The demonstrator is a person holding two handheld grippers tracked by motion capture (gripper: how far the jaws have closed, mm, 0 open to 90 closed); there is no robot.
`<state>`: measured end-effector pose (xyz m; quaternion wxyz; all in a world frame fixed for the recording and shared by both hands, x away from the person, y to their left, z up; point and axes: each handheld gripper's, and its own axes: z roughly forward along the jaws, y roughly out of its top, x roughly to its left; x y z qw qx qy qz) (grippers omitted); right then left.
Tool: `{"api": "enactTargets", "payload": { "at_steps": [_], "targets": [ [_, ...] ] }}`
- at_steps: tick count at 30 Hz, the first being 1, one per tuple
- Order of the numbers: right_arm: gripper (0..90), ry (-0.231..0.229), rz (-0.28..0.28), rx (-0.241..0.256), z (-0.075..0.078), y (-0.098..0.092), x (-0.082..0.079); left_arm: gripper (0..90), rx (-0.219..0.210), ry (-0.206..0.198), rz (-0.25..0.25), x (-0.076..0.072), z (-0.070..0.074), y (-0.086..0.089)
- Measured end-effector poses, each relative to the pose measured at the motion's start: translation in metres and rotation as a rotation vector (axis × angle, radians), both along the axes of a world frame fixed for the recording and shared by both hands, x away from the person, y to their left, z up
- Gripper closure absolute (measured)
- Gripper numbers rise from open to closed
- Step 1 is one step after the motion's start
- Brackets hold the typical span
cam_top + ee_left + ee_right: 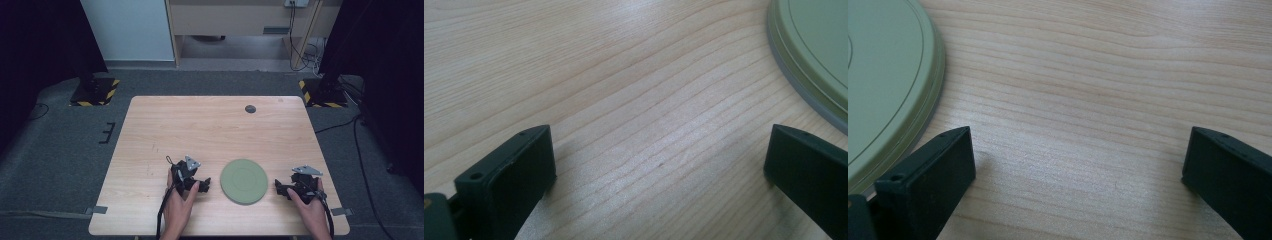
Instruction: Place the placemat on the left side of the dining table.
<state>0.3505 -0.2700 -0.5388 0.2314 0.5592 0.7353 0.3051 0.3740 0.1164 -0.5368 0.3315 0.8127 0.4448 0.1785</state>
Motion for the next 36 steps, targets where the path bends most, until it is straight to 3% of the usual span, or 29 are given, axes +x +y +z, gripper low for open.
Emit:
{"api": "enactTargets", "payload": {
  "at_steps": [2,5,10,13,15,16,24,31,36],
  "targets": [
    [0.6,0.000,0.002,0.001,0.000,0.000,0.000,0.0,0.000,0.000,0.000,0.000,0.000,0.000],
    [0.6,0.001,0.011,0.000,0.000,0.000,0.000,0.0,0.001,-0.001,0.060,-0.003,0.000,-0.007],
    [1.3,0.002,0.019,0.002,0.000,-0.001,-0.001,0.0,-0.005,0.001,0.058,-0.005,0.000,-0.007],
    [3.3,-0.003,0.041,0.014,0.002,-0.002,-0.004,3.1,-0.033,-0.001,0.002,-0.010,0.004,-0.006],
    [3.3,-0.011,0.050,0.015,0.004,-0.002,-0.006,2.1,-0.040,-0.018,-0.011,-0.013,0.006,-0.007],
    [3.3,-0.031,0.065,0.028,0.008,-0.001,-0.010,2.4,-0.044,-0.044,-0.042,-0.020,0.011,-0.009],
    [3.5,-0.051,0.147,0.043,0.014,0.009,-0.017,3.1,-0.089,-0.049,-0.136,-0.033,0.015,-0.023],
    [3.7,-0.059,0.192,0.040,0.015,0.017,-0.021,3.3,-0.066,-0.055,-0.204,-0.041,0.014,-0.037],
    [3.9,-0.049,0.217,0.030,0.013,0.023,-0.022,3.3,-0.045,-0.055,-0.216,-0.042,0.011,-0.046]
  ]
}}
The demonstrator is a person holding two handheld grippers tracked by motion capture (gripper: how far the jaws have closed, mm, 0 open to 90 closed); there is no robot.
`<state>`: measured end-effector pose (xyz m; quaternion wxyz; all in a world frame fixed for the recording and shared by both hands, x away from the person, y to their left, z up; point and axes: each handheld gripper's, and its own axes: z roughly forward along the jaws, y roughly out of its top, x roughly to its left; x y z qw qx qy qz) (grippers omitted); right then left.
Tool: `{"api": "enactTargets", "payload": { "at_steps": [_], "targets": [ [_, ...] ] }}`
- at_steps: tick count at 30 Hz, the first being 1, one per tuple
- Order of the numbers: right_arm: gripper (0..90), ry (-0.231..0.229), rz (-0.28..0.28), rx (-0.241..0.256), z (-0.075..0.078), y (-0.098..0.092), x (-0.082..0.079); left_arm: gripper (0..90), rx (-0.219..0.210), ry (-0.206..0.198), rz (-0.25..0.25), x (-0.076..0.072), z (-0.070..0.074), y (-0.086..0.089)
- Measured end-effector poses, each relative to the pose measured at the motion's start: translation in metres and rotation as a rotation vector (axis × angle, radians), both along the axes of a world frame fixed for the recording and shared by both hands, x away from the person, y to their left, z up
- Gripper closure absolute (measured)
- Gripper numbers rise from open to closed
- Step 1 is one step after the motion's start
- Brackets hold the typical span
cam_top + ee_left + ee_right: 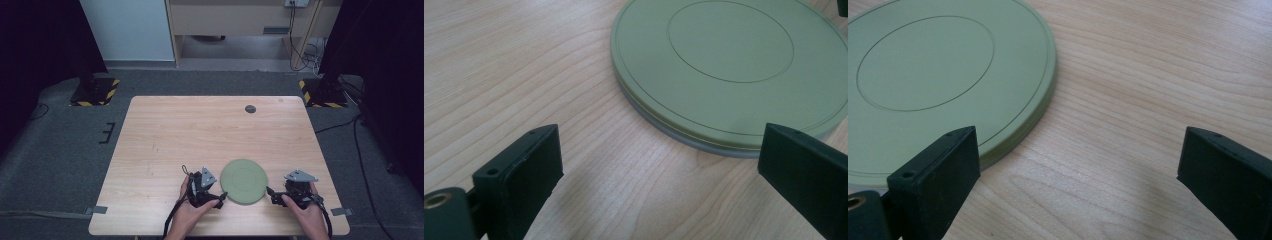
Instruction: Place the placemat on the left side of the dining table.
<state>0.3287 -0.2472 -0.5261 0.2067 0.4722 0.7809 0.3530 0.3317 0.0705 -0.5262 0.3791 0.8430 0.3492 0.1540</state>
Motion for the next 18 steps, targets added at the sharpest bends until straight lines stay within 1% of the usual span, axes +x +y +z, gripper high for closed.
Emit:
{"api": "enactTargets", "payload": {
  "at_steps": [2,5,8,13,18],
  "targets": [
    [3.8,0.002,0.006,-0.002,0.0000,0.0012,-0.0003,3.5,0.011,-0.005,-0.001,0.0002,-0.0012,-0.0024],
    [3.9,0.002,0.010,-0.005,-0.0005,0.0020,-0.0004,4.2,0.016,-0.005,0.000,0.0007,-0.0024,-0.0046],
    [3.9,0.006,0.014,-0.011,-0.0014,0.0044,-0.0006,4.4,0.032,-0.017,0.015,0.0010,-0.0035,-0.0080],
    [3.4,0.008,0.013,-0.016,-0.0030,0.0067,-0.0001,3.3,0.030,-0.013,0.016,0.0022,-0.0039,-0.0081],
    [3.0,0.009,0.003,-0.014,-0.0032,0.0066,0.0008,3.8,0.032,-0.020,0.023,0.0031,-0.0037,-0.0091]
  ]
}}
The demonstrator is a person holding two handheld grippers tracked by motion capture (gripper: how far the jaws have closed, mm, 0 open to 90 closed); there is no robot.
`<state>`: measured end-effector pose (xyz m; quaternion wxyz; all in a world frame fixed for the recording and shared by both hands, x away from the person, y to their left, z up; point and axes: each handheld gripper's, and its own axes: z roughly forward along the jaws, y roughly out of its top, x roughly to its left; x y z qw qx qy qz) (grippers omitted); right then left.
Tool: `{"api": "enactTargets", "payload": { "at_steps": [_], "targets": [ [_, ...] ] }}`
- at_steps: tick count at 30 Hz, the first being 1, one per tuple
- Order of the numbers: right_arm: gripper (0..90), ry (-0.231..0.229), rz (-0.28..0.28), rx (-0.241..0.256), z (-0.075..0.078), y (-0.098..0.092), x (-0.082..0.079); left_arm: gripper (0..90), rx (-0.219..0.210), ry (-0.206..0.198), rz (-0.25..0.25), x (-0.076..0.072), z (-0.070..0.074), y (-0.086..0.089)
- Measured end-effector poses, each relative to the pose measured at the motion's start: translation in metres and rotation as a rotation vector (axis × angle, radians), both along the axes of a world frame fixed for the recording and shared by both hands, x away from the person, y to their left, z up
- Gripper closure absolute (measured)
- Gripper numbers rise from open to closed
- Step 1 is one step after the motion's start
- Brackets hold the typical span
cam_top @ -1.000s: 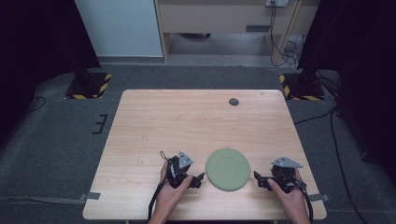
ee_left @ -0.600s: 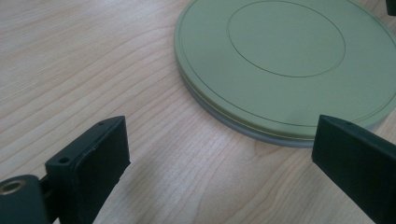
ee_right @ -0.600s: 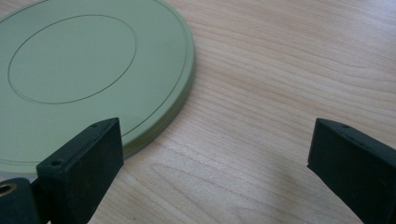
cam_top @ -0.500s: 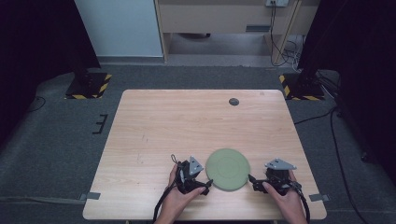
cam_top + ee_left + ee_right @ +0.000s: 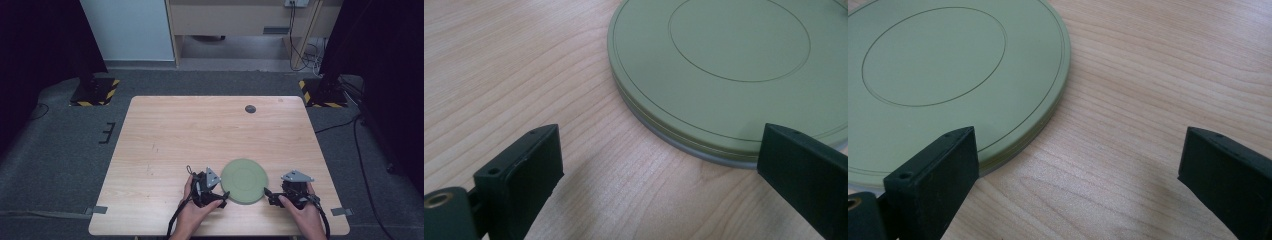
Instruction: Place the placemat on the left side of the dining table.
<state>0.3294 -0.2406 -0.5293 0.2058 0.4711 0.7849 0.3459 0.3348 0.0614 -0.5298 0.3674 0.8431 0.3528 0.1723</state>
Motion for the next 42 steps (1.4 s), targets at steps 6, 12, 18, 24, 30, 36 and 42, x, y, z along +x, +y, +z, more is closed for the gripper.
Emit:
{"api": "enactTargets", "payload": {
  "at_steps": [6,12,18,24,30,36,42],
  "targets": [
    [2.4,-0.008,-0.020,-0.005,-0.0003,0.0012,0.0018,4.7,0.009,-0.009,0.010,0.0029,0.0008,-0.0011],
    [1.7,-0.015,-0.047,-0.009,-0.0008,0.0039,0.0035,5.5,-0.003,-0.010,0.021,0.0048,0.0010,-0.0011],
    [2.5,-0.018,-0.050,-0.008,-0.0011,0.0036,0.0040,6.5,-0.012,0.000,0.017,0.0049,0.0009,-0.0002],
    [4.0,-0.008,-0.038,-0.008,-0.0011,0.0032,0.0023,6.2,-0.010,-0.004,0.022,0.0059,0.0007,-0.0013],
    [3.3,-0.014,-0.054,-0.009,-0.0017,0.0037,0.0031,6.1,-0.004,-0.010,0.029,0.0077,0.0008,-0.0030],
    [3.2,-0.022,-0.072,-0.009,-0.0023,0.0039,0.0040,5.8,-0.003,-0.010,0.035,0.0092,0.0007,-0.0038],
    [4.7,-0.007,-0.055,-0.001,-0.0017,0.0028,0.0034,5.8,-0.007,-0.012,0.041,0.0101,0.0003,-0.0049]
  ]
}}
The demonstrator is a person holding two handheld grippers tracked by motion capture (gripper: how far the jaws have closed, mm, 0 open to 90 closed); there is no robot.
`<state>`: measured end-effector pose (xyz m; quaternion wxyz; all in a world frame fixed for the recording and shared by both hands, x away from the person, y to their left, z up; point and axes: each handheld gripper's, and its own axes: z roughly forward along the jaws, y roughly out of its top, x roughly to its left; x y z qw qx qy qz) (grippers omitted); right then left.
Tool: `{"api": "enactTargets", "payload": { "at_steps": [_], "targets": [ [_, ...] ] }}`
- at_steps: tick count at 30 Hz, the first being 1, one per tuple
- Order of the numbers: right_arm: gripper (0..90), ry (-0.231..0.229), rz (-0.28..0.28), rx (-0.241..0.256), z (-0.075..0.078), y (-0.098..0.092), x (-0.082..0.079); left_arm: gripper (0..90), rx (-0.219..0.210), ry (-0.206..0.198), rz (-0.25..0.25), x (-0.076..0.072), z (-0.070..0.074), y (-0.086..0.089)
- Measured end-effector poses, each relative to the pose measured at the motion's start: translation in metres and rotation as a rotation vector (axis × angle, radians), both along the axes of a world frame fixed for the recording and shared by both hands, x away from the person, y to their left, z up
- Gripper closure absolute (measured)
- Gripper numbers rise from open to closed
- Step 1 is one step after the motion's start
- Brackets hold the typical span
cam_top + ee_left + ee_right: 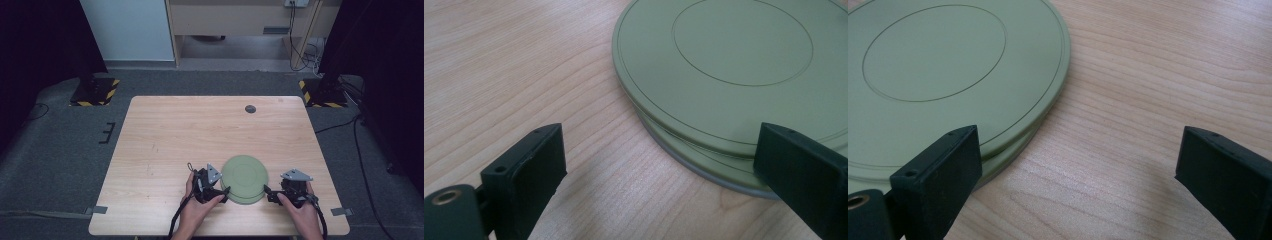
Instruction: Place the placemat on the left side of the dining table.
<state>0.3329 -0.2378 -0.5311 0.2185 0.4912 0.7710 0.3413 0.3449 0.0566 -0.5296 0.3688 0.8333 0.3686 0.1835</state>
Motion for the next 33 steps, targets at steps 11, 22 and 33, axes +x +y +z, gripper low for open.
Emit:
{"api": "enactTargets", "payload": {
  "at_steps": [11,22,33],
  "targets": [
    [2.4,-0.024,-0.027,-0.014,-0.001,0.003,0.002,6.1,0.000,0.002,-0.002,0.002,0.000,0.000],
    [3.9,-0.026,-0.032,-0.011,-0.001,0.004,0.002,9.8,-0.010,-0.003,-0.040,0.004,0.004,0.003],
    [2.8,-0.018,-0.016,-0.002,-0.001,0.004,0.004,19.6,-0.068,0.030,-0.061,0.030,0.030,0.008]
  ]
}}
